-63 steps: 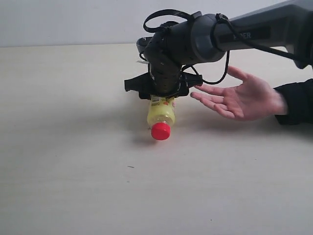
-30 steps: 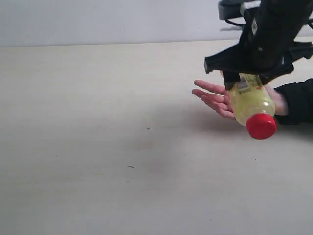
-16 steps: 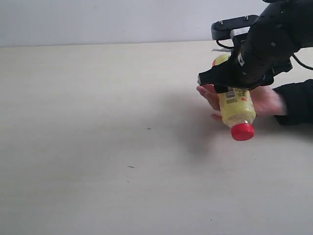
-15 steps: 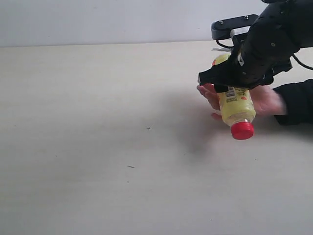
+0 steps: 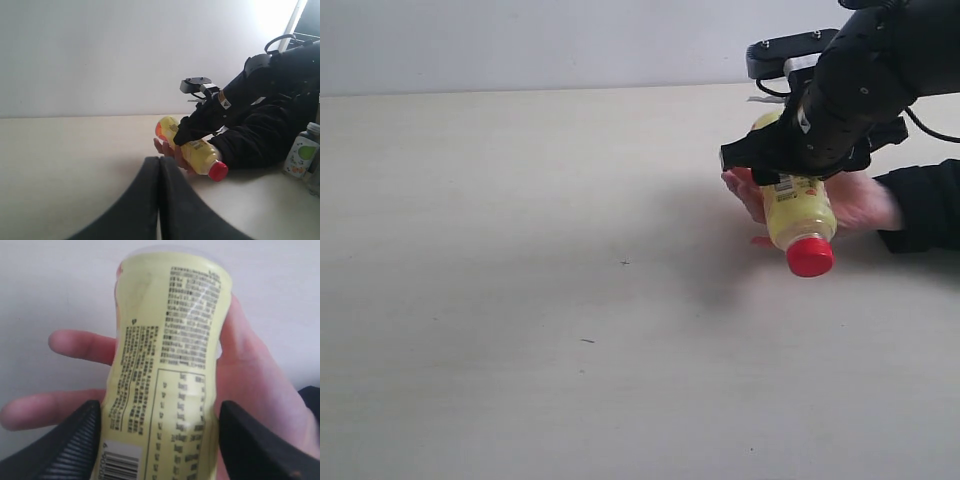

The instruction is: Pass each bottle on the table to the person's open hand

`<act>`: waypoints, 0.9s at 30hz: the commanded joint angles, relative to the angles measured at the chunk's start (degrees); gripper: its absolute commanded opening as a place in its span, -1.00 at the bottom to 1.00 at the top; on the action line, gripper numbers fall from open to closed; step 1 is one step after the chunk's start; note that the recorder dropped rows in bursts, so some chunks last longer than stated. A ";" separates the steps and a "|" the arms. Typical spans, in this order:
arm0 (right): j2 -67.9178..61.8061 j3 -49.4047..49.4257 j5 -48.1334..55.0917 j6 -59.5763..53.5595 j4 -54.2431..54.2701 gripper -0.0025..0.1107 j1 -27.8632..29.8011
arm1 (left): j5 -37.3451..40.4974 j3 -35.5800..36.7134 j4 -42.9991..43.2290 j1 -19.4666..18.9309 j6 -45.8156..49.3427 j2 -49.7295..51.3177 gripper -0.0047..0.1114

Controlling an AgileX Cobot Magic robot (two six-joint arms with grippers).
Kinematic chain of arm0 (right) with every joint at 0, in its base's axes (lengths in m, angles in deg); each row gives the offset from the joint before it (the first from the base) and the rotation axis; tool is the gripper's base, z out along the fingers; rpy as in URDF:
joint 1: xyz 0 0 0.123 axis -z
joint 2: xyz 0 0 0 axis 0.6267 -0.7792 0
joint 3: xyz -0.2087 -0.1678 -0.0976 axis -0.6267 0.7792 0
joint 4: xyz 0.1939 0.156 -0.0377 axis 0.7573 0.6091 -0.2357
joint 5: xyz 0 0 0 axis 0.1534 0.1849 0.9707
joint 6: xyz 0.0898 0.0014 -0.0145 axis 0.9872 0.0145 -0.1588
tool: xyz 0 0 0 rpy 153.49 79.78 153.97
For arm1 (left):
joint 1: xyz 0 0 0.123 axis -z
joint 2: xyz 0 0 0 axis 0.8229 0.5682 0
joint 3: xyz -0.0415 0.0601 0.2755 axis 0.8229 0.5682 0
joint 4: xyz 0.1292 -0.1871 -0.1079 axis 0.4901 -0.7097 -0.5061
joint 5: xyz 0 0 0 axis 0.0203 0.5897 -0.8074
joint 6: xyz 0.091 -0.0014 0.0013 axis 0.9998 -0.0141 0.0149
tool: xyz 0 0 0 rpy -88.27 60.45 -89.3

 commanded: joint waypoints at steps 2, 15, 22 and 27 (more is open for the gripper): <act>-0.29 -0.33 0.19 -0.04 0.13 -0.34 0.23 | -0.32 0.17 -0.32 -0.04 0.10 -0.36 -0.92; -0.29 -0.33 0.06 -1.64 -0.01 0.52 0.12 | -0.32 0.17 -0.32 -0.04 0.10 -0.36 -0.92; -0.29 -0.33 0.06 -1.64 -0.01 0.58 0.12 | -0.32 0.17 -0.32 -0.04 0.10 -0.36 -0.92; 1.67 -0.33 -0.45 -1.64 -1.18 0.58 0.12 | -0.32 0.17 -0.32 -0.04 0.10 -0.36 -0.92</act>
